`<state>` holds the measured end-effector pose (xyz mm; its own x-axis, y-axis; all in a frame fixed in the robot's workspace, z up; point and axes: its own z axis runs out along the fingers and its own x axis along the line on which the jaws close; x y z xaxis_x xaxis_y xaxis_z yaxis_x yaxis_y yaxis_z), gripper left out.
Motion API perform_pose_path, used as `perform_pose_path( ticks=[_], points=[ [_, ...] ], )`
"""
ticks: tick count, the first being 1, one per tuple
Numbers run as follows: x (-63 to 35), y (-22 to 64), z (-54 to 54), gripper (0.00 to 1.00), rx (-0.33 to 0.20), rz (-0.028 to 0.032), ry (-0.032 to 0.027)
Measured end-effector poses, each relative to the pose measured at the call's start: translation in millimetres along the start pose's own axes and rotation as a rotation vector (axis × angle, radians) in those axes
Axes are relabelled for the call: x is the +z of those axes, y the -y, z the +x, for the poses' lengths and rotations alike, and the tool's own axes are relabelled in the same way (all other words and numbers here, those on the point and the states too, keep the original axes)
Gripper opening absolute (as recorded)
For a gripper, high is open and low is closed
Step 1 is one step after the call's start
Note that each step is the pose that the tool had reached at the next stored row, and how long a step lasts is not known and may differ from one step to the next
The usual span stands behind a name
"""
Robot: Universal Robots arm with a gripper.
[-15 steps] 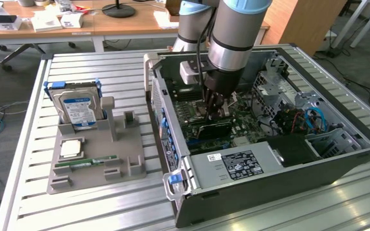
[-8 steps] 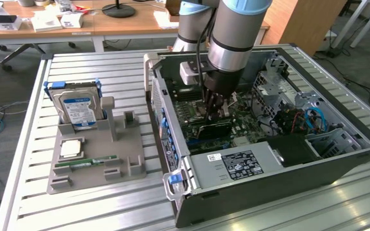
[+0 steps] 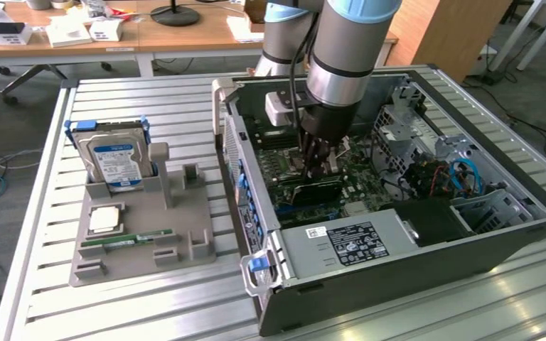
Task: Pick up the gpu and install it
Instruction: 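Press down on the gpu until it lock into place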
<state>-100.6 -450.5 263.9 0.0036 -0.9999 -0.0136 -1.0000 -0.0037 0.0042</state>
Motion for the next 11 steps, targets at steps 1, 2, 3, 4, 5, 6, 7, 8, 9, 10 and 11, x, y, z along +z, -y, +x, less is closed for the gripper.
perform_pose_path(
  ticks=[1,2,3,4,5,6,7,8,9,10,11],
  points=[
    [0.0,0.0,0.0,0.11,0.0,0.0,0.0],
    [0.0,0.0,0.0,0.11,0.0,0.0001,0.0],
    [0.1,0.0,0.0,0.11,0.0,0.0,0.0],
    [0.4,-0.1,0.0,0.11,0.0,0.0001,0.0001],
    [0.6,-0.1,0.0,0.11,0.0,0.0,-0.0001],
    [0.6,-0.1,0.0,0.11,0.0,0.0,-0.0002],
    [0.6,-0.1,0.0,0.11,0.0,0.0,-0.0001],
    [0.6,-0.1,0.0,0.11,0.0,0.0,-0.0001],
    [0.7,-0.2,0.0,0.11,0.0,0.0,0.0],
    [0.8,-0.1,0.0,0.11,0.0,0.0,0.0],
    [1.1,-0.2,0.0,0.11,0.0,0.0001,0.0]
  ],
)
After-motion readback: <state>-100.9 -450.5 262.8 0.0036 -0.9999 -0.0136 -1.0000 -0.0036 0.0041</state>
